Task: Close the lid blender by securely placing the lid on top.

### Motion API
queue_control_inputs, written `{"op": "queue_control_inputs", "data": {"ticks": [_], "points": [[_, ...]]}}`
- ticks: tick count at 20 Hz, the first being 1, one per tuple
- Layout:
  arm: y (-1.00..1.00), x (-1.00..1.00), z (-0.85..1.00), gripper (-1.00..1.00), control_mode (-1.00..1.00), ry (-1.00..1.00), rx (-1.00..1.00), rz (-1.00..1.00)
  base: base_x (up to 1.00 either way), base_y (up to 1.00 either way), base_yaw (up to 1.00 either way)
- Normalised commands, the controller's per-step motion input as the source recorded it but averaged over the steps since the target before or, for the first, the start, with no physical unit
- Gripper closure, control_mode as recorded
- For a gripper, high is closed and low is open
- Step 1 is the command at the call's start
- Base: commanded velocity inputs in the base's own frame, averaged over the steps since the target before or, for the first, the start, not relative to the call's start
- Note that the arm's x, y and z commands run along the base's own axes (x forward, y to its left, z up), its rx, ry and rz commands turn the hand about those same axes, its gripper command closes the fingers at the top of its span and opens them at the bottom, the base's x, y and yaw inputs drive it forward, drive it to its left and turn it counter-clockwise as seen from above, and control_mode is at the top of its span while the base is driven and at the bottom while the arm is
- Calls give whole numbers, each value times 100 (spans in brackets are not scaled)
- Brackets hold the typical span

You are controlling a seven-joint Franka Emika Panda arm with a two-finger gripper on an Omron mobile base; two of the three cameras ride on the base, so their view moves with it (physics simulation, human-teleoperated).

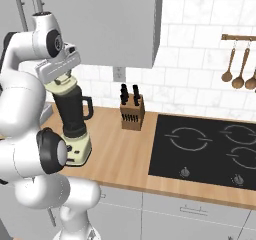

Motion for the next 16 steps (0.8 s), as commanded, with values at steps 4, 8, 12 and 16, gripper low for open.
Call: {"op": "queue_control_inputs", "data": {"ticks": [4,8,12,16], "points": [[-17,0,-27,100,-100,5,0,0,0,0,0],[-18,0,-21,100,-100,3,0,0,0,0,0],[-13,1,-5,100,-100,0,0,0,0,0,0],[0,26,0,100,-100,0,0,-2,0,0,0]]}}
